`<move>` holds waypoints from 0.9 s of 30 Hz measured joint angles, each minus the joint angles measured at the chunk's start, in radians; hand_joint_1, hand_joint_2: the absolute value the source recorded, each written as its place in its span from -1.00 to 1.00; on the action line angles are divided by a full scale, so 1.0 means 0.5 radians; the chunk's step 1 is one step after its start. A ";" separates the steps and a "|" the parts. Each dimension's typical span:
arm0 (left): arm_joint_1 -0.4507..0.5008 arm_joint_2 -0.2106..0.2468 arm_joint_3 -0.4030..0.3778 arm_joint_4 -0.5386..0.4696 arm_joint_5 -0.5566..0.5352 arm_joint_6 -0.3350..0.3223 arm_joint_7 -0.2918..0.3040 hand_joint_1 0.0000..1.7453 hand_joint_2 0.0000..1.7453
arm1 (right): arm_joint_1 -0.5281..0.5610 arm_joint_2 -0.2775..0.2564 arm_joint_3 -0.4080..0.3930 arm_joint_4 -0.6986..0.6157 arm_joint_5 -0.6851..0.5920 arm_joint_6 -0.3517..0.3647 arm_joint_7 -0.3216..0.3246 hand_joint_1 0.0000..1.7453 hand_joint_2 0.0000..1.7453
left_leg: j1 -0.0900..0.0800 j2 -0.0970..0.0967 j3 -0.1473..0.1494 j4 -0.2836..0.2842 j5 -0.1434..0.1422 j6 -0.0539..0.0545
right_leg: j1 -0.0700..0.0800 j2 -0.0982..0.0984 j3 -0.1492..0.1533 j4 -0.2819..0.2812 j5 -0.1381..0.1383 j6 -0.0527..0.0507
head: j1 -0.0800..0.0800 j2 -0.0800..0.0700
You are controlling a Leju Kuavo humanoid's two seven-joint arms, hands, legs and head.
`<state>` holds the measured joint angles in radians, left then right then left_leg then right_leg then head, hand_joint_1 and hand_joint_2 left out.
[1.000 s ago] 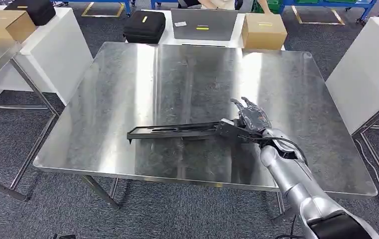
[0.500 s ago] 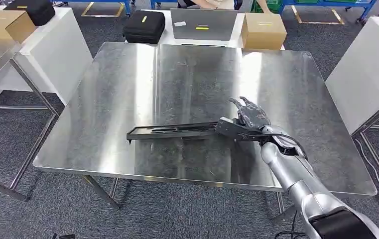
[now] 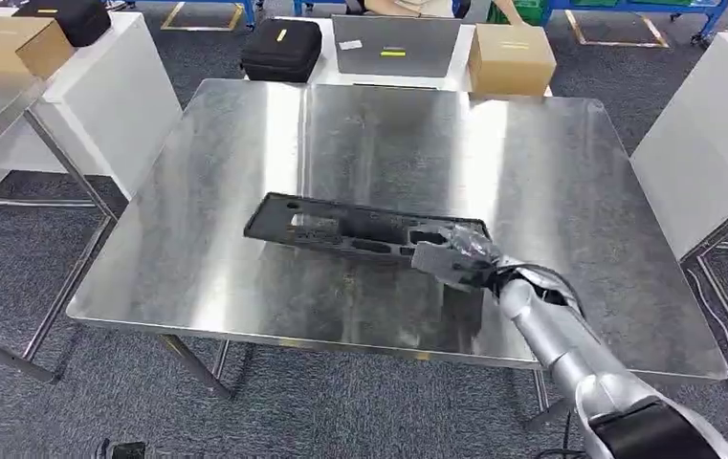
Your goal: Take the parts from the cabinet and place them on the table.
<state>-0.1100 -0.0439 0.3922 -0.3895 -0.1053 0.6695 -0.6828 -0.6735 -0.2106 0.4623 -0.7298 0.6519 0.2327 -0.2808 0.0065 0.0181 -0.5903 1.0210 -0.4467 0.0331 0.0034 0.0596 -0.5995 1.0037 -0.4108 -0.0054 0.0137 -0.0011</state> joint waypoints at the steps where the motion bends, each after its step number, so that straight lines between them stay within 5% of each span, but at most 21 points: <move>1: 0.005 0.002 0.001 0.004 0.002 0.000 0.000 -1.00 -1.00 | -0.012 0.002 0.000 0.016 -0.012 0.013 -0.003 -1.00 1.00 | 0.002 -0.004 -0.006 0.000 0.002 -0.004 | 0.001 -0.001 -0.005 0.000 0.001 0.001 | -0.003 0.000; 27: 0.041 0.002 0.001 0.048 0.002 0.002 0.000 -1.00 -1.00 | -0.059 -0.002 0.007 0.120 -0.053 -0.041 0.001 -1.00 1.00 | 0.005 -0.010 0.009 0.000 -0.015 -0.007 | 0.005 -0.007 0.014 -0.001 -0.008 0.007 | -0.001 0.000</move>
<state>-0.0893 -0.0427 0.3925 -0.3655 -0.1045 0.6703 -0.6828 -0.7032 -0.2113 0.4658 -0.6699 0.6256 0.2121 -0.2804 0.0092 0.0133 -0.5858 1.0209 -0.4541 0.0297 0.0058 0.0563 -0.5925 1.0031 -0.4149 -0.0018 0.0134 -0.0011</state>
